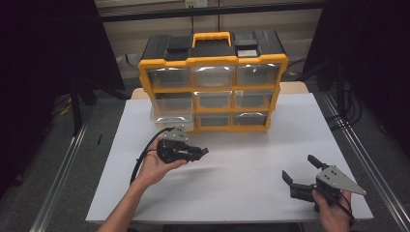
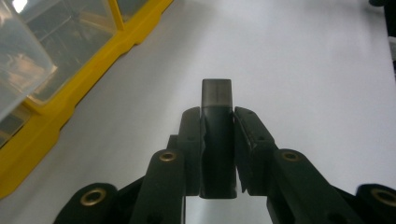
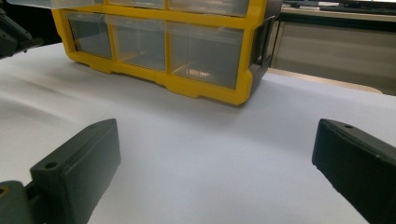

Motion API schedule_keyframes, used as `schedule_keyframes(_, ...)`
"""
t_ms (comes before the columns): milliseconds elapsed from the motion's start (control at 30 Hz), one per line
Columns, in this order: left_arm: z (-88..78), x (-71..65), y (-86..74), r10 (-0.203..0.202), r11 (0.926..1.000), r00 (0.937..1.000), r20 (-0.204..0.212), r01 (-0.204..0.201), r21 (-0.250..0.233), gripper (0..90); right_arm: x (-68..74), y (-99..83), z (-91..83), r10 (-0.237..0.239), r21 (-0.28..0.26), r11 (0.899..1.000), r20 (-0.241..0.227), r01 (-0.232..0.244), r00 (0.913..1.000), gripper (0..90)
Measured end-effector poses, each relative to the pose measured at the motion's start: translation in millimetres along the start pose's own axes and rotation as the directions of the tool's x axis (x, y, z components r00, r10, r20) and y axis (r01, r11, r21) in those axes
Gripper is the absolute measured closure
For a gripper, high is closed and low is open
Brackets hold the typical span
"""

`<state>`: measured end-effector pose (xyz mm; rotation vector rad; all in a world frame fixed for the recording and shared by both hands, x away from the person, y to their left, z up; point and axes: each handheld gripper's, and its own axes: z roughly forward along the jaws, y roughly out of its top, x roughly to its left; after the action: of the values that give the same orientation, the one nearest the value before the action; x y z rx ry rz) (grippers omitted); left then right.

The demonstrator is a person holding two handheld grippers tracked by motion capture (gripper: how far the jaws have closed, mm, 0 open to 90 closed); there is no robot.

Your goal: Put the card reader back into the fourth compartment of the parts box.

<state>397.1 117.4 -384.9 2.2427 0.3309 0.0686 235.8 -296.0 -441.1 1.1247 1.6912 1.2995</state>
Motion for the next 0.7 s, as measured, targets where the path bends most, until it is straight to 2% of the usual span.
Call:
schedule_keyframes(333,-17.2,-6.0,9.2,0.022,0.9978,0.9997,-0.007,-0.023,-0.062,73.8,-0.1,0.1,0.3,0.004,-0.004,1.0,0.003,-0.004,1.0,1.1)
schedule_keyframes(700,-35.5,-7.3,15.7,0.019,0.9932,0.9993,-0.032,-0.023,-0.114,73.8,-0.5,0.3,0.4,0.003,-0.007,1.0,0.003,-0.003,1.0,1.1)
